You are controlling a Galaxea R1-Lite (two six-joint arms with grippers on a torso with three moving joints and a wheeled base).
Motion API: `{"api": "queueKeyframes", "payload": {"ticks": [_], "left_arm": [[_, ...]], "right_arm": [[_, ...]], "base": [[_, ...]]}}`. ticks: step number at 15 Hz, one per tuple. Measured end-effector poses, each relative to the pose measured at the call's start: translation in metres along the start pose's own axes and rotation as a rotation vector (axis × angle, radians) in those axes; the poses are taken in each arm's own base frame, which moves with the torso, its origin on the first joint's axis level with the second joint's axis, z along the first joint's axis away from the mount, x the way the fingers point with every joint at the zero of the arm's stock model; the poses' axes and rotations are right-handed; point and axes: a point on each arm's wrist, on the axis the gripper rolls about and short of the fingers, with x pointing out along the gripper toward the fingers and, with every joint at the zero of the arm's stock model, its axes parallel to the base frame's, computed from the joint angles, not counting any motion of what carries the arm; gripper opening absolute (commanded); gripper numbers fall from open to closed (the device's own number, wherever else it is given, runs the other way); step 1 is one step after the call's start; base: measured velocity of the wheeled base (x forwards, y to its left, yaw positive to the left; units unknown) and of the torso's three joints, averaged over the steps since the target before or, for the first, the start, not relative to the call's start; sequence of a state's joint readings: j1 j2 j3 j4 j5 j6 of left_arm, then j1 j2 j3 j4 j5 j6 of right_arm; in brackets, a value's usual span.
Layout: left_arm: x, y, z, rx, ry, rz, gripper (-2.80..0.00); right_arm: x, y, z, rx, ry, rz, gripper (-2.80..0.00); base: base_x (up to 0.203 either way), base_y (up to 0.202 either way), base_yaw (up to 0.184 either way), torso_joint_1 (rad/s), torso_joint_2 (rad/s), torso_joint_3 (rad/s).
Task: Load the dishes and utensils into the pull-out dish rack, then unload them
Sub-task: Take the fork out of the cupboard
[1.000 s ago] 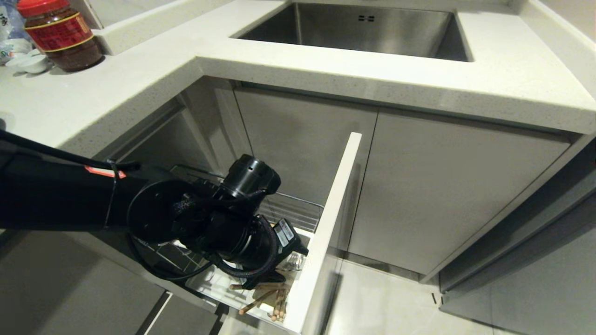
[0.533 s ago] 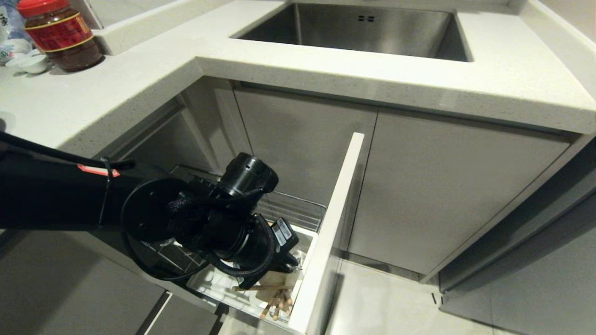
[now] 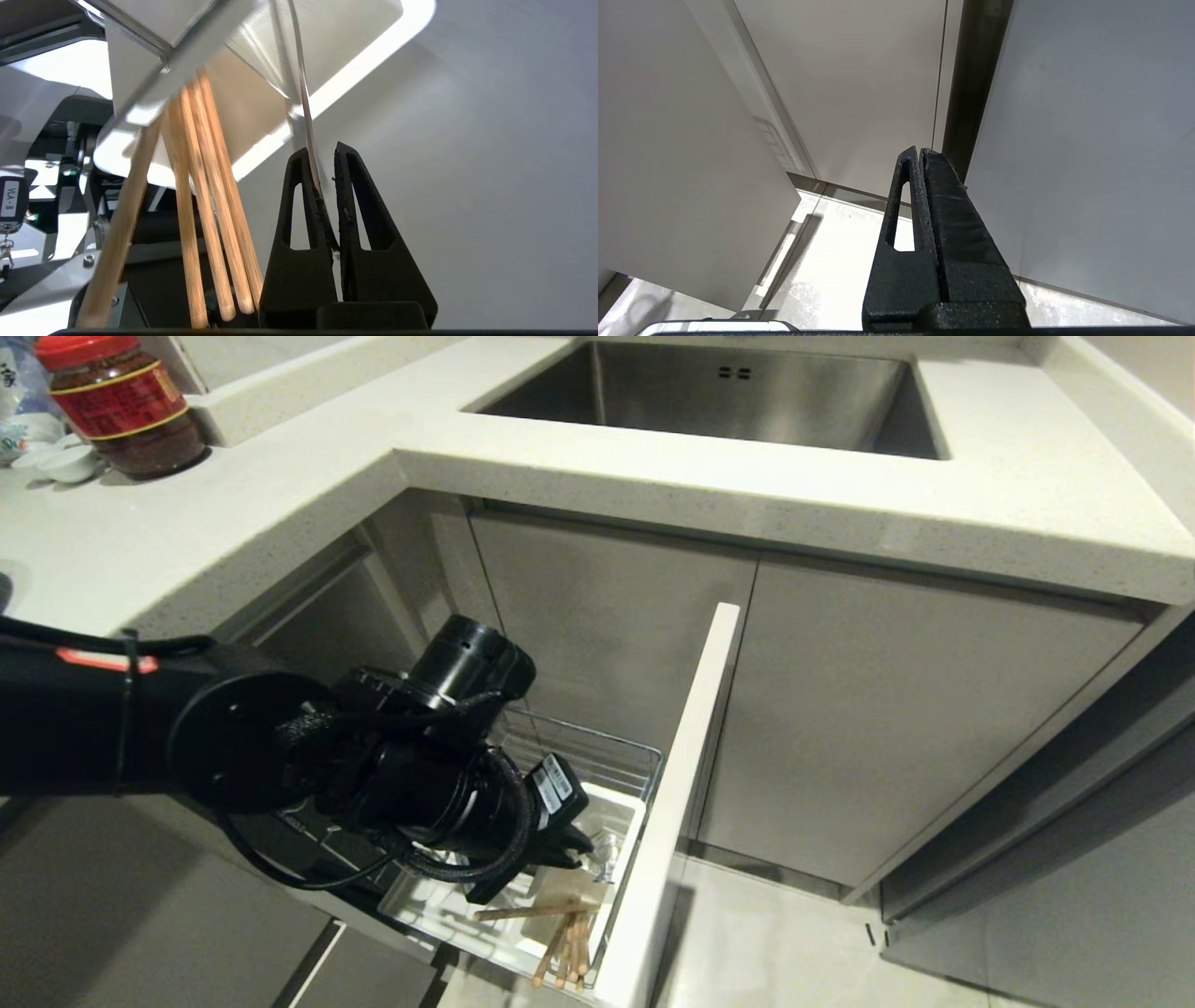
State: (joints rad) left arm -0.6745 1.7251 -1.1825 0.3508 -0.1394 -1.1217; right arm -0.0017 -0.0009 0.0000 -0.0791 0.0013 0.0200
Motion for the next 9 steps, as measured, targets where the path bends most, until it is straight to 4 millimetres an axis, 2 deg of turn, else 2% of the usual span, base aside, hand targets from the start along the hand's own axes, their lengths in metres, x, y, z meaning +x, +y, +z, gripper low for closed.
{"api": "queueKeyframes", "payload": {"ticks": [4, 9], "left_arm": [[-0.033, -0.006, -0.005, 0.018, 0.001, -0.007, -2.80], [-0.063, -0.012, -0.014, 0.039, 0.027, -0.002, -2.80]], "right_arm": [[0.000, 0.000, 0.000, 0.000, 0.000, 0.000, -2.80], [0.000, 0.000, 0.000, 0.000, 0.000, 0.000, -2.80]], "base": [[0.000, 0.000, 0.000, 0.000, 0.00, 0.000], [0.000, 0.000, 0.000, 0.000, 0.00, 0.000]]}}
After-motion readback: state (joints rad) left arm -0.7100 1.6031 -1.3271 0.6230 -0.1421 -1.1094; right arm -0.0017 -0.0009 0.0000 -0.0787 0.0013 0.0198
